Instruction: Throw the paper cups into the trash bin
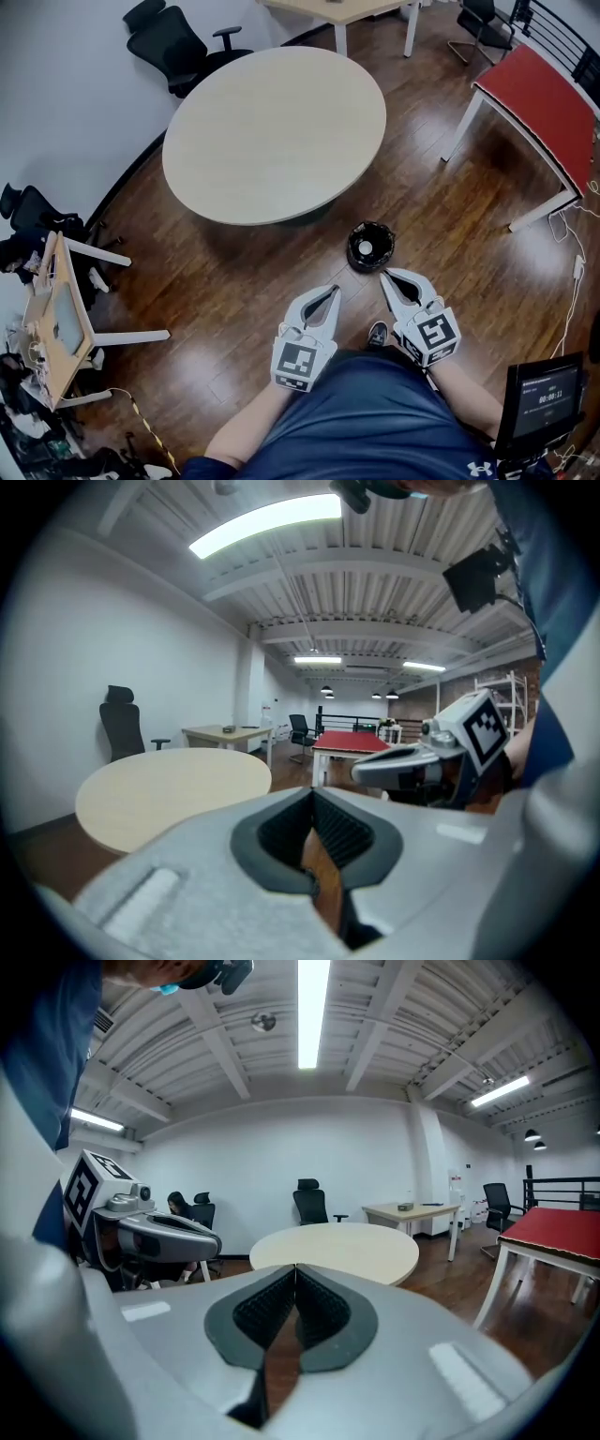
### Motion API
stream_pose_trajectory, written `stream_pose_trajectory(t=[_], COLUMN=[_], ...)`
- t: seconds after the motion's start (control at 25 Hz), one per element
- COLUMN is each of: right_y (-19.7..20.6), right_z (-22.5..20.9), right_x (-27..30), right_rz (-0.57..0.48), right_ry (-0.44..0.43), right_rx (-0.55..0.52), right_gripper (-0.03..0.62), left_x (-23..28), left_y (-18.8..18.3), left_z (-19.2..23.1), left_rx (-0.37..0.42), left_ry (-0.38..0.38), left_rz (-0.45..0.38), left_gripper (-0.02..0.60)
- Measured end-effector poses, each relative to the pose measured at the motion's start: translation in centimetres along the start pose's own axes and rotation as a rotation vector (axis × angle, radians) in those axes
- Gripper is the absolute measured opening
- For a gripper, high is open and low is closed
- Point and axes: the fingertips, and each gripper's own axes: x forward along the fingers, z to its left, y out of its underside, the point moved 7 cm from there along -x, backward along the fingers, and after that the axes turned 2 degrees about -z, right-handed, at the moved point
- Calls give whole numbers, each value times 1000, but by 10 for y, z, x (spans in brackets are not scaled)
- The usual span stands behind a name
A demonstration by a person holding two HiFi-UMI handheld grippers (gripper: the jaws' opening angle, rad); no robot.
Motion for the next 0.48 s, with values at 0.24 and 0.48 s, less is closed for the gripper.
stream_pose_trajectory(t=[0.24, 0.48], right_y=[-1, -5], right_z=[2, 7], right_x=[-3, -14], right_rz=[-18, 4], right_ry=[-24, -8], right_rx=[-13, -26], right_gripper=[11, 11], left_x=[5, 5], left_y=[-7, 0], left_z=[-4, -14], left_rx=[-15, -31], left_ry=[2, 12], left_rz=[-26, -6], left_gripper=[3, 3])
